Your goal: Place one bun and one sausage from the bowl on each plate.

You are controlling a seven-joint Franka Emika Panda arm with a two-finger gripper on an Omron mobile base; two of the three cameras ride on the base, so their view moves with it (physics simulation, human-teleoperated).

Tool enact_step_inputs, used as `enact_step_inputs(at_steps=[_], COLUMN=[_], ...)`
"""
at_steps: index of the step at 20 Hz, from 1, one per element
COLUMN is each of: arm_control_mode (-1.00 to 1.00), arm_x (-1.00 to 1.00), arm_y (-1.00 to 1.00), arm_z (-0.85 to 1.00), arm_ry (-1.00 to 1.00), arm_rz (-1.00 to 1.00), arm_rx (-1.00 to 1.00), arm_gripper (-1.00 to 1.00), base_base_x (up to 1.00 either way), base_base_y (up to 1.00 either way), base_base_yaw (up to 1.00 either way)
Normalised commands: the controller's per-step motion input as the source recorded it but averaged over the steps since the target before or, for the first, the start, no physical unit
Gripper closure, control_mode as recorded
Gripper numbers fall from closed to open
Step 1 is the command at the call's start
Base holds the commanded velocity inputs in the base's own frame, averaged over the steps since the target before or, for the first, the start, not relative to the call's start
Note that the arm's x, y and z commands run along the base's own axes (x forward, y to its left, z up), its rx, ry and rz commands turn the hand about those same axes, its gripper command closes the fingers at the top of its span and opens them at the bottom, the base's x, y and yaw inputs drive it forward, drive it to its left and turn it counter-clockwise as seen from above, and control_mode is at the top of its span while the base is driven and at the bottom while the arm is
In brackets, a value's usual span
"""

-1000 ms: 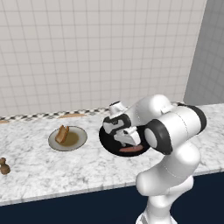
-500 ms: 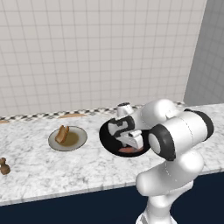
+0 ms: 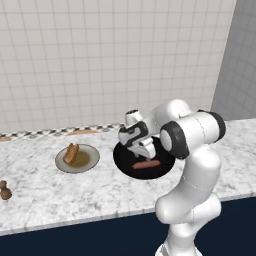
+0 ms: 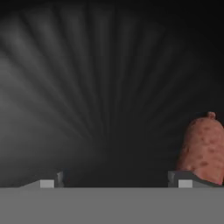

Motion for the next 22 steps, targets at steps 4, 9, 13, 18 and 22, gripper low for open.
enact_step_inputs(at_steps=[4,9,13,18,22], arm_control_mode=[-1.0,-1.0,-1.0,-1.0,-1.0], arm_x=[-0.94,-0.5,-0.24,-0.34,0.04], arm_y=[-0.16,-0.36,-0.03,0.12,0.2], arm_z=[0.01,-0.06,0.1,0.26,-0.31], arm_ry=[-0.05,-0.03,-0.11,-0.05,0.03], arm_rz=[-0.01,-0.11,-0.09,-0.12,-0.15], arm_rx=[0.06,0.11,0.12,0.02,0.0], arm_gripper=[-1.0,-1.0,-1.0,-1.0,-1.0], base_base_x=[0.0,0.0,0.0,0.0,0.0], base_base_y=[0.0,0.0,0.0,0.0,0.0], base_base_yaw=[0.0,0.0,0.0,0.0,0.0])
